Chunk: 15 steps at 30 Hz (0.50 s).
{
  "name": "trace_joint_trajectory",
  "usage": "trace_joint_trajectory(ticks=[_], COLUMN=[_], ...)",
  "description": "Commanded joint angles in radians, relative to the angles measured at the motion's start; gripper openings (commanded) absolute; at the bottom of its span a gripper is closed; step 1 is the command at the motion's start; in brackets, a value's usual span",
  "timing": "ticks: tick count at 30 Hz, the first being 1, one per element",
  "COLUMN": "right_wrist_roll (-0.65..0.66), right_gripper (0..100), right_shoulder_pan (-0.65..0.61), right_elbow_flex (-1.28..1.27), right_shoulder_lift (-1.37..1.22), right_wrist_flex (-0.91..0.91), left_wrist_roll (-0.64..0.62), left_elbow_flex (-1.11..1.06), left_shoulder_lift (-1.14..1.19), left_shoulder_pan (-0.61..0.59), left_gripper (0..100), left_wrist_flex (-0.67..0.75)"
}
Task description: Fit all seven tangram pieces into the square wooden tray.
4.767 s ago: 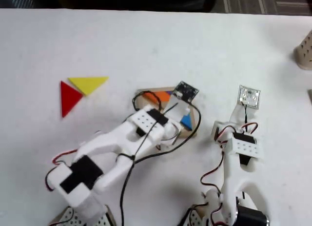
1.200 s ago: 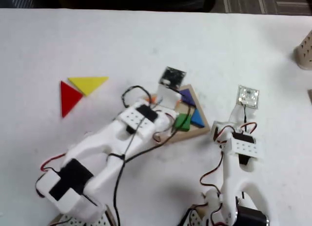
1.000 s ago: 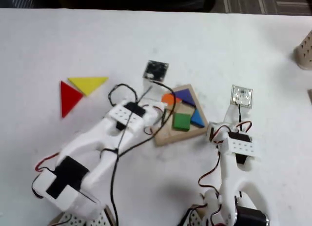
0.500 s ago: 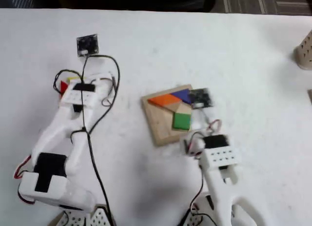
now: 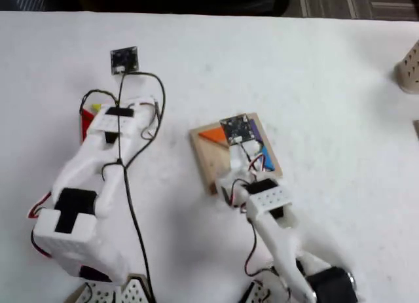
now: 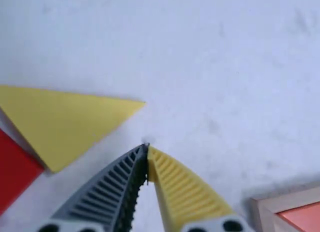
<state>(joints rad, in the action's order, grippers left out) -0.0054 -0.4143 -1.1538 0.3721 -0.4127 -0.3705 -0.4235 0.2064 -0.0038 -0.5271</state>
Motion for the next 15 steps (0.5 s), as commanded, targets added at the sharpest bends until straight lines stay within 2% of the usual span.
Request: trace_joint_trajectory(ticks=[1, 8, 15], right_wrist_roll=[-0.009, -0.011, -0.011], right_gripper=[1.7, 1.7, 1.7], right_shoulder_pan=[0.039, 0.156, 0.200], right_elbow_flex=[0.091, 0.190, 0.315], right_shoulder_lift=[-0.053, -0.148, -0.246], right_wrist_flex=[0.042, 0.045, 0.042], left_wrist_roll=[-0.006, -0.005, -0.005], left_elbow_flex=[0.054, 0.054, 0.054], left_shoulder_lift=[-0.005, -0.005, -0.005], left_shoulder_pan=[0.053, 0.105, 0.105], left_gripper=[2, 2, 2], left_wrist_flex=[0.023, -0.017, -0.012])
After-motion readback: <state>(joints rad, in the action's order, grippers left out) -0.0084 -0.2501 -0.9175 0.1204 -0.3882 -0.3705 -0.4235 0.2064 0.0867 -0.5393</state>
